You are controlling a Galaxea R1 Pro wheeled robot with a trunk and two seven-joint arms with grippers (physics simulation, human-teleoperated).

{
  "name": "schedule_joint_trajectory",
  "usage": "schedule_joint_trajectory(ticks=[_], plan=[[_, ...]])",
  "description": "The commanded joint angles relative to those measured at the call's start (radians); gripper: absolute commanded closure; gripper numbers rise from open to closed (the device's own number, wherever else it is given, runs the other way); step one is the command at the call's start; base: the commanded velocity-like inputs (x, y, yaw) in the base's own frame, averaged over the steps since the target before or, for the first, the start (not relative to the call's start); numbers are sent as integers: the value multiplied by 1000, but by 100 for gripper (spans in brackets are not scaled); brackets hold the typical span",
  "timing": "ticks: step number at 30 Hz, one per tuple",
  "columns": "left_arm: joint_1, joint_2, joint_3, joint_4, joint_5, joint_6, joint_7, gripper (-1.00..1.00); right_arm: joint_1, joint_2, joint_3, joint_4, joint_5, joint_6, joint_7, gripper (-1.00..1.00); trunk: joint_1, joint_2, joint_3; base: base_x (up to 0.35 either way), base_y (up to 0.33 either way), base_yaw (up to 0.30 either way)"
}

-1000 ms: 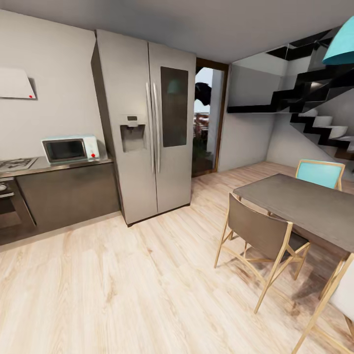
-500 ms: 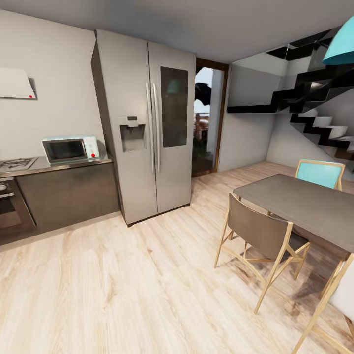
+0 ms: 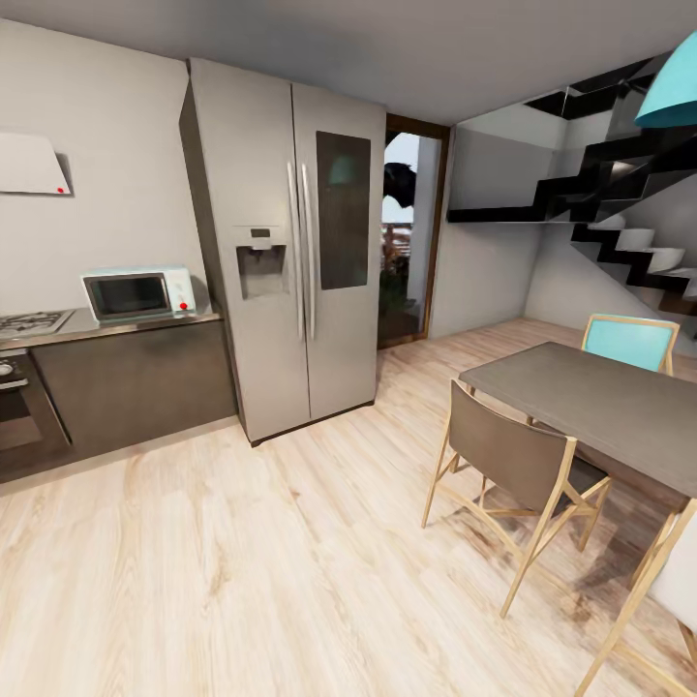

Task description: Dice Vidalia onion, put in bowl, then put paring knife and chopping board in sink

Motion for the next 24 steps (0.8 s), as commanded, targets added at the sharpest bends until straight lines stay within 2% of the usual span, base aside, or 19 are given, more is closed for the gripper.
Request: schedule_joint_trajectory(ticks=[1, 2, 3, 5, 7, 8, 9, 12, 24], plan=[[1, 4, -1, -57, 1, -1, -2, -100, 0, 0, 0, -7, 0, -4, 1, -100, 0, 0, -1, 0, 0, 0], [1, 5, -2, -81, 2, -2, -4, -100, 0, 0, 0, -10, -1, -6, 2, -100, 0, 0, -1, 0, 0, 0], [1, 6, -3, -90, 3, -5, -8, -100, 0, -1, 0, -15, 0, -40, 4, -100, 0, 0, -1, 0, 0, 0], [1, 7, -3, -66, 3, -17, -9, -100, 0, -1, 1, -15, 0, -54, 4, -100, 0, 0, -1, 0, 0, 0], [1, 9, -2, -13, 2, -67, -9, -100, 0, 0, 2, -15, 0, -72, 4, -100, 0, 0, -1, 0, 0, 0], [1, 10, -2, 29, 2, -158, -8, -100, 0, -1, 2, -15, 0, -82, 3, -100, 0, 0, -1, 0, 0, 0], [1, 11, -4, 80, 1, -284, -3, -100, 0, 0, 2, -14, 1, -89, 3, -100, 0, 0, -1, 0, 0, 29], [1, 10, -4, 95, 1, -307, -2, -100, -1, 0, 1, -14, 1, -90, -1, -100, 0, 0, -1, 0, 0, 154], [1, 8, -4, 100, 3, -317, -2, -100, 0, -1, 1, -15, 1, -90, -6, -100, 0, 0, -1, 0, 0, 249]])
